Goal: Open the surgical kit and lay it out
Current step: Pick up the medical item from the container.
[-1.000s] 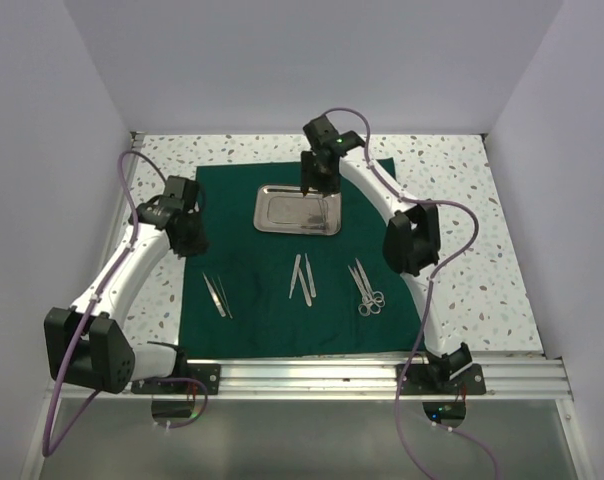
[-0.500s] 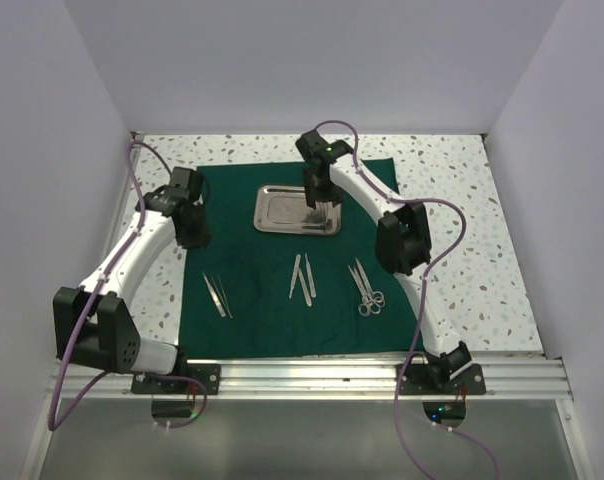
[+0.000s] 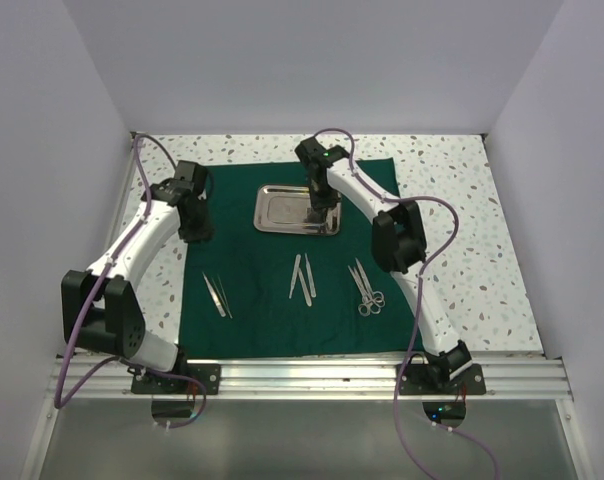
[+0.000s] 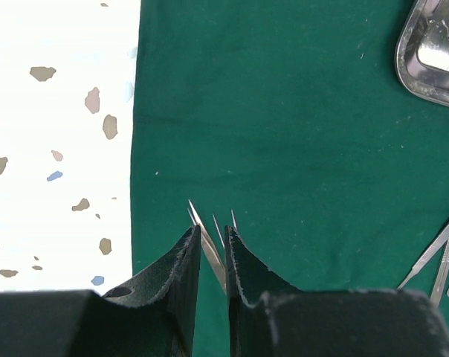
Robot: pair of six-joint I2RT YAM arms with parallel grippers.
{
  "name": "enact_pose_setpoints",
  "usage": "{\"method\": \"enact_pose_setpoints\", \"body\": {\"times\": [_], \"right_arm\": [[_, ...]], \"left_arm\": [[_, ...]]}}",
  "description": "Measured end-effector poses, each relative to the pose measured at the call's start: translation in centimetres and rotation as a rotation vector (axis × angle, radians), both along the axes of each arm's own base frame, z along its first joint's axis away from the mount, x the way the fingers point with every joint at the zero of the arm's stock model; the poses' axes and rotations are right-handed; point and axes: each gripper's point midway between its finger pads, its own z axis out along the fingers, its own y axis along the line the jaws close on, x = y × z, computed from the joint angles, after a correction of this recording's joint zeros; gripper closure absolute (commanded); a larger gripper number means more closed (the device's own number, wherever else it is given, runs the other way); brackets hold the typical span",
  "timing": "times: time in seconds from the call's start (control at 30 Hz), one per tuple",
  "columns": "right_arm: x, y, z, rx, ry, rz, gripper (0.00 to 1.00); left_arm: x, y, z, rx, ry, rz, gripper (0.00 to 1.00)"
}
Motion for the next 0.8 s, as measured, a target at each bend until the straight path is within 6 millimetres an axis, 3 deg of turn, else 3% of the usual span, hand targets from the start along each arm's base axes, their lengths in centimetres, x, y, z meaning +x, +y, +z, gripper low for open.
{"method": "enact_pose_setpoints", "body": {"times": [0.03, 0.1, 0.3, 0.43, 0.6, 0.8], "right_arm": [[0.0, 0.0, 0.0, 0.003, 0.001, 0.0, 0.93], [0.0, 0.1, 0.0, 0.008, 0.004, 0.0, 1.0], [-0.1, 0.3, 0.0, 0.021, 0.009, 0.002, 1.0], [-0.2, 1.6, 0.1, 0.093, 0.026, 0.003, 1.0], [-0.9, 5.1, 1.0, 0.235, 0.028, 0.028, 1.0], [-4.4, 12.3, 5.0, 0.383, 0.001, 0.143, 1.0]], "left_arm": [[0.1, 0.0, 0.0, 0.0, 0.001, 0.0, 0.78], [0.3, 0.0, 0.0, 0.001, 0.002, 0.0, 0.78], [0.8, -0.1, 0.1, -0.001, -0.001, 0.0, 0.78], [0.9, -0.2, 0.1, -0.003, -0.003, -0.001, 0.78], [1.0, -0.5, 0.2, -0.019, -0.009, -0.007, 0.78], [1.7, -0.8, 0.4, -0.035, -0.049, -0.012, 0.78]]}}
